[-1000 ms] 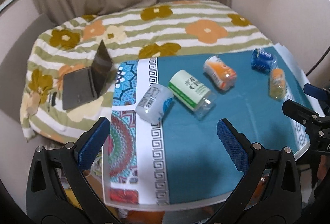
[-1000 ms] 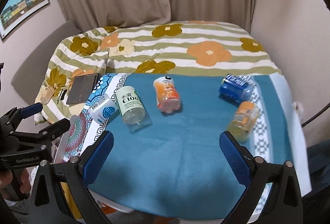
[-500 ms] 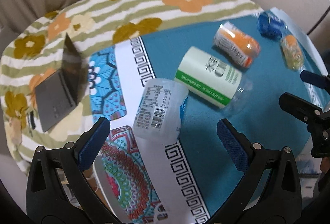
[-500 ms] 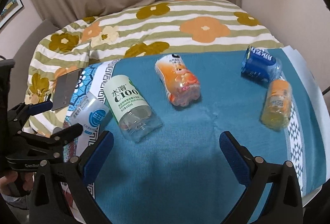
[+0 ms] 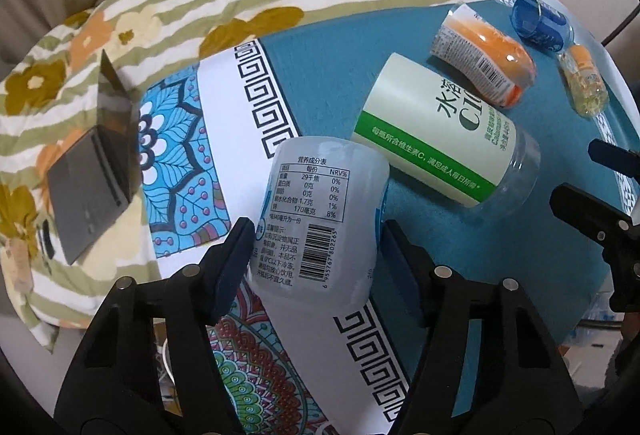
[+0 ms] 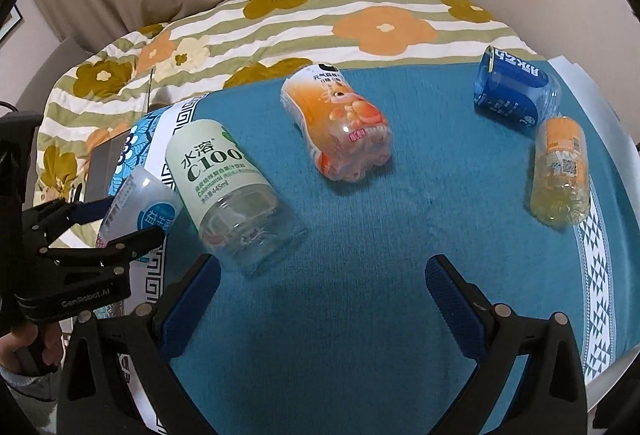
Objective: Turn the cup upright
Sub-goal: 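Lift the white cup with the left gripper and rotate it rim-up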
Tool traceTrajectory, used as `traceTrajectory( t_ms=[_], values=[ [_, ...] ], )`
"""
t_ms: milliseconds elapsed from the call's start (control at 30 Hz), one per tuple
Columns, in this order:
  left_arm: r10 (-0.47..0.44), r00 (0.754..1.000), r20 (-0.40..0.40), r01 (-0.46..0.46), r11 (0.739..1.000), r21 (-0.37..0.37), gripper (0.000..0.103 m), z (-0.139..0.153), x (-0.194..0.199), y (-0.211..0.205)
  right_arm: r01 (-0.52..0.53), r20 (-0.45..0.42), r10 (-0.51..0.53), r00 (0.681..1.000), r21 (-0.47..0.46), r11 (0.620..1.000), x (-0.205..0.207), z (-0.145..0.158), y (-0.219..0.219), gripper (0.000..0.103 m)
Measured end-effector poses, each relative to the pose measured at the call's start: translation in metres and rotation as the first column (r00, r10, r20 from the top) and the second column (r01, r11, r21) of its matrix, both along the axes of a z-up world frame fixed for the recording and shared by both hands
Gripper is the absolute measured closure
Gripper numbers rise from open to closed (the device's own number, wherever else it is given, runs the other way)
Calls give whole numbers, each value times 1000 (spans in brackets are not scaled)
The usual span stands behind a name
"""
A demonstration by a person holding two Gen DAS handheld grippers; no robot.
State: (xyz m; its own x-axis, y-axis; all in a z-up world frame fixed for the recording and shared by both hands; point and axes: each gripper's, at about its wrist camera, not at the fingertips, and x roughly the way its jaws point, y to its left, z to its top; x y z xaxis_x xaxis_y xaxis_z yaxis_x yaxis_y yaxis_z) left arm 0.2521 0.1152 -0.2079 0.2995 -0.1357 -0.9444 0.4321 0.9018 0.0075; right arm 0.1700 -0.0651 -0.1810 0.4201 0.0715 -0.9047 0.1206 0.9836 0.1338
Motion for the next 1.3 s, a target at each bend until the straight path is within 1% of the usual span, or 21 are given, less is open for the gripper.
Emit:
traceTrajectory(
  t_ms=[300, 433, 667, 833, 967, 1100, 1300],
  values=[
    [-4, 1000, -1, 4, 1000, -10, 34, 2, 0, 2, 7, -2, -7, 1000, 2, 1000, -1, 2, 0, 1],
    [8, 1000, 7, -8, 1000, -19, 35, 9, -4, 2, -2, 7, 2, 1000, 2, 1000, -1, 6, 2, 1],
    [38, 999, 30, -37, 999, -35, 35, 32, -20, -2, -11, 33, 11, 999, 6, 1000, -9, 22, -5, 1],
    [83, 996, 41, -81, 995, -62, 35, 53, -39, -13, -26, 63, 26, 998, 5, 1000, -21, 40, -19, 1],
    [127, 991, 51, -123, 989, -82, 35, 70, -59, -33, -45, 86, 44, 995, 4, 999, -34, 55, -37, 1],
    [166, 985, 55, -160, 982, -101, 35, 81, -80, -57, -57, 101, 55, 993, 14, 998, -46, 67, -59, 1],
    [238, 971, 33, -232, 963, -138, 35, 82, -106, -105, -91, 110, 88, 990, 15, 996, -62, 77, -99, 1]
  ],
)
